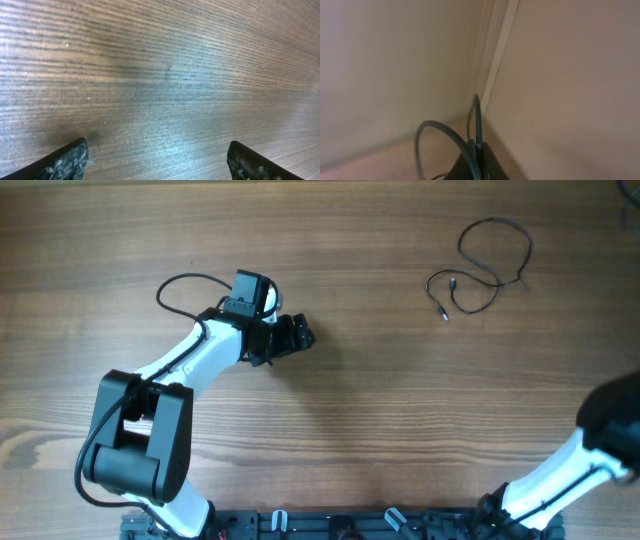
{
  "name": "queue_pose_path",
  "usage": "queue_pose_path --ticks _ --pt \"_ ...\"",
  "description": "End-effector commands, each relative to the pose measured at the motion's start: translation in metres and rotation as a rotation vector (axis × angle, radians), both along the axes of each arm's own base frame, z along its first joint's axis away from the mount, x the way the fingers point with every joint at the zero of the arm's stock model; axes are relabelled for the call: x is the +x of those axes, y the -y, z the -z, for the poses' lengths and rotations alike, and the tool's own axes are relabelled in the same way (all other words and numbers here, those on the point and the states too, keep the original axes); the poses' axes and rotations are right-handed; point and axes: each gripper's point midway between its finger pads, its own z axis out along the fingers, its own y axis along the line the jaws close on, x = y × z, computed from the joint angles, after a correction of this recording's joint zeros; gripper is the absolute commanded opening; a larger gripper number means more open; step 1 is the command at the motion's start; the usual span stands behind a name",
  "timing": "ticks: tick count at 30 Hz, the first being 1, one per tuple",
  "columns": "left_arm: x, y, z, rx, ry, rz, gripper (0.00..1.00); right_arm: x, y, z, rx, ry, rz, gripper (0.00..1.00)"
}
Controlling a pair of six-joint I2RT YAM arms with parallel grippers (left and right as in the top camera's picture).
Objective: Untangle cables
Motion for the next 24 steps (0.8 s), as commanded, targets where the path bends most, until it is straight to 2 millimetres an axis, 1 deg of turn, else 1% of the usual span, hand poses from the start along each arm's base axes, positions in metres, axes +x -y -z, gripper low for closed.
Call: queue_pose_path --ticks 1,2,4,5,6,8,9,10,11,12,13,14,15,16,17,18,19,20,21,22,23,24 --pt "-0.002 0.0 0.005 0.012 -0.009 0.002 0.88 0.032 0.006 0.124 0.138 -0.158 -0.037 0.04" --pt "-0.002 0.0 0.005 0.012 -0.009 0.002 0.88 0.038 0.01 0.151 0.165 -0.175 -0.027 0.04" --pt "-0.002 0.0 0.005 0.012 -0.009 0.002 0.87 0.044 0.02 0.183 0.197 -0.176 -0.007 0.04" --pt "-0.002 0.0 0.005 0.011 -0.01 0.001 0.88 0.046 0.025 0.188 0.196 -0.161 0.002 0.04" --pt "-0.002 0.0 0.005 0.008 -0.016 -0.012 0.88 0.047 0.029 0.185 0.185 -0.143 0.005 0.04" --pt "-0.002 0.0 0.005 0.001 -0.03 -0.041 0.89 0.052 0.049 0.158 0.134 -0.033 0.024 0.04" --pt "-0.002 0.0 0.005 0.001 -0.03 -0.04 0.89 0.052 0.054 0.153 0.131 -0.007 0.023 0.04" --pt "-0.002 0.0 0.005 0.001 -0.03 -0.04 0.91 0.049 0.062 0.158 0.154 0.013 0.036 0.04" --pt "-0.002 0.0 0.005 0.001 -0.03 -0.041 0.91 0.044 0.068 0.175 0.196 -0.004 0.06 0.05" --pt "-0.002 0.0 0.005 0.001 -0.03 -0.04 0.91 0.038 0.07 0.203 0.245 -0.054 0.078 0.11" --pt "-0.002 0.0 0.005 0.001 -0.03 -0.04 0.93 0.029 0.064 0.242 0.312 -0.148 0.092 0.58" --pt "-0.002 0.0 0.005 0.001 -0.03 -0.04 0.96 0.018 0.055 0.276 0.373 -0.241 0.097 1.0" --pt "-0.002 0.0 0.005 0.001 -0.03 -0.04 1.0 0.007 0.044 0.293 0.425 -0.315 0.095 0.99" --pt "-0.002 0.0 0.005 0.001 -0.03 -0.04 1.0 0.001 0.039 0.295 0.449 -0.343 0.1 1.0" --pt "-0.002 0.0 0.005 0.001 -0.03 -0.04 1.0 0.0 0.037 0.289 0.461 -0.337 0.109 1.0" --pt "-0.002 0.0 0.005 0.001 -0.031 -0.04 1.0 -0.002 0.036 0.274 0.473 -0.319 0.122 1.0" --pt "-0.002 0.0 0.005 0.001 -0.031 -0.04 1.0 -0.006 0.034 0.252 0.481 -0.298 0.138 1.0" --pt "-0.002 0.0 0.005 0.001 -0.031 -0.04 1.0 -0.008 0.033 0.235 0.482 -0.281 0.143 1.0" --pt "-0.002 0.0 0.005 0.001 -0.03 -0.04 1.0 -0.012 0.032 0.214 0.468 -0.262 0.152 1.0" --pt "-0.002 0.0 0.005 0.001 -0.03 -0.041 1.0 -0.017 0.036 0.2 0.456 -0.246 0.196 1.0" --pt "-0.002 0.0 0.005 0.001 -0.03 -0.041 1.0 -0.029 0.041 0.186 0.437 -0.242 0.261 1.0" --pt "-0.002 0.0 0.005 0.001 -0.03 -0.041 1.0 -0.034 0.041 0.18 0.43 -0.249 0.275 1.0"
